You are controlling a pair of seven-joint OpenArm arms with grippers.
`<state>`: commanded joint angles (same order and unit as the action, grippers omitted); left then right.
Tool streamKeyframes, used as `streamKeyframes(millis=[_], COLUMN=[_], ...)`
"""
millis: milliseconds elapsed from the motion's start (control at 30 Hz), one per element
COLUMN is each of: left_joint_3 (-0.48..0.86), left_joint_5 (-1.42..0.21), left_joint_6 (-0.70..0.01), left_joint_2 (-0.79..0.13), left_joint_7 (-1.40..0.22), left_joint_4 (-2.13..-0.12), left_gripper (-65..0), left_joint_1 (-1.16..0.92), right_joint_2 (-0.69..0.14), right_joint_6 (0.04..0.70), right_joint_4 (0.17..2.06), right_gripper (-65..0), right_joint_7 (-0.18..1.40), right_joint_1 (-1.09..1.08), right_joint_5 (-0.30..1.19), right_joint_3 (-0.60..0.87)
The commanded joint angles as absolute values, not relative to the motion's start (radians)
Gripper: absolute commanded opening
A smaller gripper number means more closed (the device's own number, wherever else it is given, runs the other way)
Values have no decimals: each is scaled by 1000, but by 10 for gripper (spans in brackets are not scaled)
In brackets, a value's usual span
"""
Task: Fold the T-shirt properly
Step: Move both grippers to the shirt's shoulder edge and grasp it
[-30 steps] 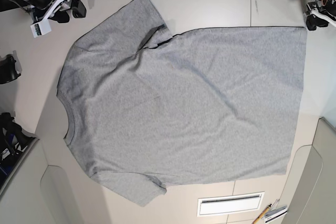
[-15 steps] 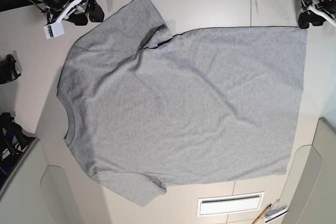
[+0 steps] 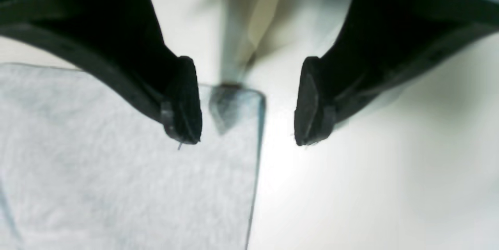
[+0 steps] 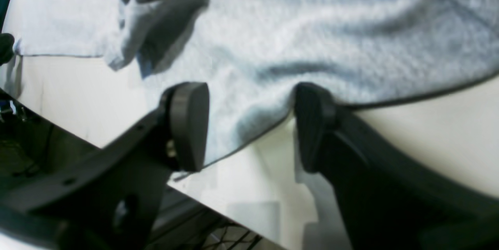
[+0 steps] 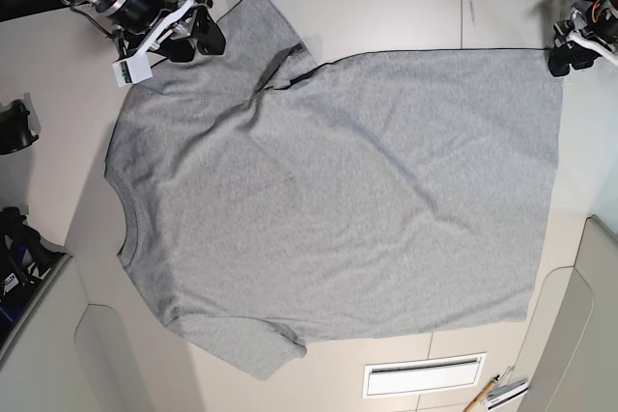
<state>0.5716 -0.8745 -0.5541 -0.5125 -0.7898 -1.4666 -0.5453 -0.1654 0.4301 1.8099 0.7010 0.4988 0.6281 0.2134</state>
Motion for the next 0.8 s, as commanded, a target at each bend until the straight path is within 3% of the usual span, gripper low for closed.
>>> streamKeyframes(millis=[500,633,800], left_joint_3=[527,455,429], left_joint_5=[-849,-848,-841], left_joint_6=[-554,-554,-554], left_joint_2=[-513,-513,-513], left_joint_7=[-829,-872,-842], left_joint_4=[-1467,-1467,-1467], left_gripper=[-244,-445,-589], left_joint_1=[-519,-519,-518], right_joint_2=[-165,-165,-165], right_joint_6=[430,430,430], right_joint_4=[1810,1810,1810], right_gripper=[-315,-463,-574], right_joint_7=[701,696,665], right_joint_1=[490,488,484], right_joint_5=[625,554,501], right_joint_3=[156,101,94])
